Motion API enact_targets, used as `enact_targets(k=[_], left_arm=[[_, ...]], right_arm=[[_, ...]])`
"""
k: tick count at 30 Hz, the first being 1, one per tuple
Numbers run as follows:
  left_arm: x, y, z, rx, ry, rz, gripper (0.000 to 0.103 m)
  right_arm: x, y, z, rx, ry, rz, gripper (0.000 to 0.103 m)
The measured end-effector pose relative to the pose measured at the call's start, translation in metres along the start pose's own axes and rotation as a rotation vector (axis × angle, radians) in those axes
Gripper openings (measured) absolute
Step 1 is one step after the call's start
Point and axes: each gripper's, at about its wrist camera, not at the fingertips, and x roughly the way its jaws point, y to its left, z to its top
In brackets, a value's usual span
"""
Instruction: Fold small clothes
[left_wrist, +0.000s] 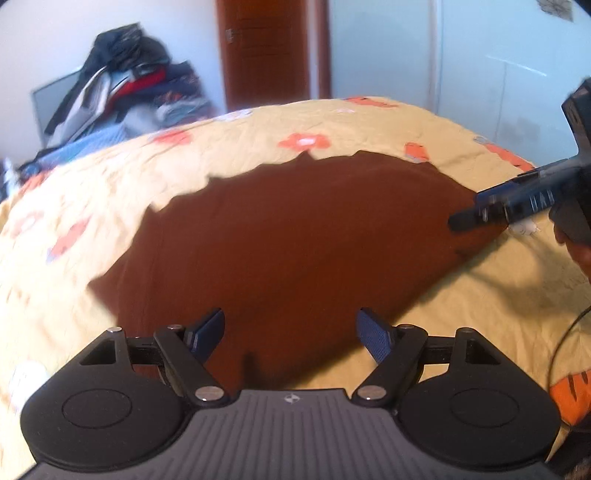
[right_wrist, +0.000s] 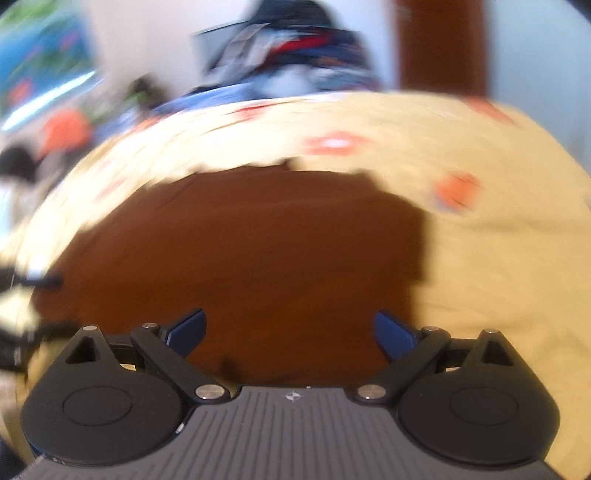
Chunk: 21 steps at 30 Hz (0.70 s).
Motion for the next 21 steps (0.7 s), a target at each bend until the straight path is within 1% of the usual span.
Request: enact_targets(k=[1,3,6,7,8,9,10,11,12,13,14,15,16,17,19,20,21], left_arm=[[0.005,-0.006,0.004,0.033,0.005,-0.002,0.079],[0.013,-0.02,0.009,0.119,0.006,-0.014,0.079],[0.021,-0.037,0.009,0.202,0.0,-0.037,0.079],[0.025,-0.041,0.009,0.216,0.005,-0.041,0.079],[0.031,-0.044,0.009,0.228,0.016,-0.041,0.078],[0.037,-0.047,0.008,0.242,0.027,-0.042,0.078],[0.041,-0.051,0.007,0.257,0.033,-0.042,0.074],[0.045,-0.053,0.007,0.265,0.03,-0.047,0.059],[0.043,-0.053,0.005,0.261,0.021,-0.063,0.037],[0.044,-0.054,0.005,0.259,0.025,-0.075,0.024],[0.045,-0.054,0.006,0.259,0.034,-0.068,0.012],[0.044,-0.053,0.007,0.252,0.035,-0.069,0.008],[0.041,-0.049,0.007,0.23,0.037,-0.089,0.008],[0.037,-0.044,0.006,0.209,0.039,-0.107,0.007],[0.032,-0.035,0.002,0.172,0.043,-0.133,0.007],[0.032,-0.031,-0.001,0.143,0.054,-0.143,0.007],[0.031,-0.029,-0.004,0.114,0.055,-0.152,0.007]], right_arm=[[-0.002,-0.014,0.001,0.056,0.006,-0.008,0.096],[-0.005,-0.036,-0.001,0.122,0.023,-0.006,0.094],[0.001,-0.058,-0.008,0.169,0.068,0.004,0.081],[0.005,-0.056,-0.008,0.167,0.065,0.006,0.073],[0.004,-0.057,-0.008,0.153,0.059,0.014,0.058],[0.007,-0.058,-0.008,0.145,0.075,0.033,0.049],[0.011,-0.056,-0.006,0.137,0.087,0.046,0.038],[0.014,-0.052,-0.002,0.12,0.092,0.045,0.032],[0.02,-0.047,0.002,0.093,0.093,0.045,0.026],[0.019,-0.046,0.005,0.078,0.098,0.054,0.019],[0.014,-0.044,0.007,0.068,0.096,0.066,0.018],[0.009,-0.041,0.008,0.048,0.095,0.074,0.017],[0.004,-0.04,0.009,0.024,0.097,0.07,0.015],[0.0,-0.042,0.008,0.011,0.104,0.058,0.015],[0.008,-0.051,-0.002,0.016,0.144,0.015,0.014],[0.009,-0.056,-0.007,0.03,0.127,0.024,0.014],[0.008,-0.059,-0.008,0.056,0.124,0.047,0.016]])
